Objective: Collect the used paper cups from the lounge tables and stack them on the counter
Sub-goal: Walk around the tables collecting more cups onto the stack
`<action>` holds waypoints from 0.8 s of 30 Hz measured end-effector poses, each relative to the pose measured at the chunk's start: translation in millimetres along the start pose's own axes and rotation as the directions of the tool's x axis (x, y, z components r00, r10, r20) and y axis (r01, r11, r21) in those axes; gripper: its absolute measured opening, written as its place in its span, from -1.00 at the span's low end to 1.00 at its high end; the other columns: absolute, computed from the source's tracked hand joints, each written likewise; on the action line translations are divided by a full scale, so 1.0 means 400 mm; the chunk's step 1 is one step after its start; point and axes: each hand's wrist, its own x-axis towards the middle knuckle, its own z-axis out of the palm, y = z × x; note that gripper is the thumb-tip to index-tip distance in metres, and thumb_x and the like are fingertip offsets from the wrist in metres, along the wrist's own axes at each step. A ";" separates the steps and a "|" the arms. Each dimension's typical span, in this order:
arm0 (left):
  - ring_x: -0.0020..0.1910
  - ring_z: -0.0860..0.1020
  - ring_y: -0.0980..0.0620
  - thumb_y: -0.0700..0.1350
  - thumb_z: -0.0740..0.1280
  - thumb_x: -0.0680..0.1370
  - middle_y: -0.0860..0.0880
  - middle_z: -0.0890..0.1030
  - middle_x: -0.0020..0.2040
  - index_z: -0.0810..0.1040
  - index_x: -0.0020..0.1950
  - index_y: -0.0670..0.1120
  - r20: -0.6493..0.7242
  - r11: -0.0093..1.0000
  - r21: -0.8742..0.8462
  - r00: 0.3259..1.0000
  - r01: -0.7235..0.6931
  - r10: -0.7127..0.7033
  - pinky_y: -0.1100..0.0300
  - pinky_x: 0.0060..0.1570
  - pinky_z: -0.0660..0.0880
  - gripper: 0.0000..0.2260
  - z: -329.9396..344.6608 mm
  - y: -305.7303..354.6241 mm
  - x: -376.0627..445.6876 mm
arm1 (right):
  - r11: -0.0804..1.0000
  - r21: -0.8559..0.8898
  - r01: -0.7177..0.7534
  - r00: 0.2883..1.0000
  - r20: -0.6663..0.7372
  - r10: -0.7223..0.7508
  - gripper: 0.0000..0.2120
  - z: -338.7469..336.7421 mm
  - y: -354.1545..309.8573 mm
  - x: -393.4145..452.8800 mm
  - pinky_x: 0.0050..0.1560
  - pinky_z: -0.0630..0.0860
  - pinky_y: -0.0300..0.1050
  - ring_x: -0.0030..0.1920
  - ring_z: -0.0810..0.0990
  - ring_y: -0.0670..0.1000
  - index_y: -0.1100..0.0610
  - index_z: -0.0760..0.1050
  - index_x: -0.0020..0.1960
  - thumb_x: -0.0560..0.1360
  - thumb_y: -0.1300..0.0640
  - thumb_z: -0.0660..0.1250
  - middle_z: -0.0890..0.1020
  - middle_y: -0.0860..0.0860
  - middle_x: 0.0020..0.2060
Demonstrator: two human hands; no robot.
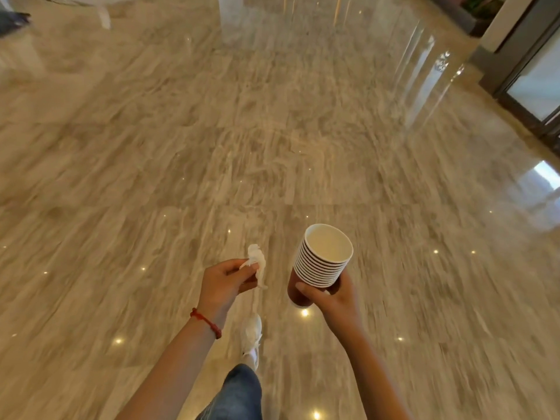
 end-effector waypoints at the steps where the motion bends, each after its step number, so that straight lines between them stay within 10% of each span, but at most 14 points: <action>1: -0.33 0.66 0.04 -0.29 0.40 0.43 -0.06 0.69 -0.33 0.65 -0.18 -0.15 0.009 1.000 0.002 1.000 -0.004 0.004 0.30 -0.34 0.57 -0.93 0.019 0.017 0.054 | 1.000 0.004 -0.004 1.000 -0.003 0.004 -0.47 0.006 -0.002 0.059 -0.09 0.58 -0.23 -0.02 0.63 -0.11 0.08 0.46 0.18 0.27 0.15 0.57 0.65 -0.04 -0.03; 24: -0.29 0.65 -0.02 -0.23 0.43 0.41 -0.12 0.69 -0.28 0.68 -0.20 -0.09 0.066 0.995 0.093 0.997 0.037 -0.043 0.27 -0.29 0.57 -0.94 0.445 0.410 1.211 | 0.999 0.006 -0.053 0.997 -0.054 0.053 -0.40 0.043 -0.115 1.317 -0.08 0.57 -0.27 0.02 0.61 -0.14 0.06 0.43 0.23 0.25 0.13 0.58 0.64 -0.07 0.02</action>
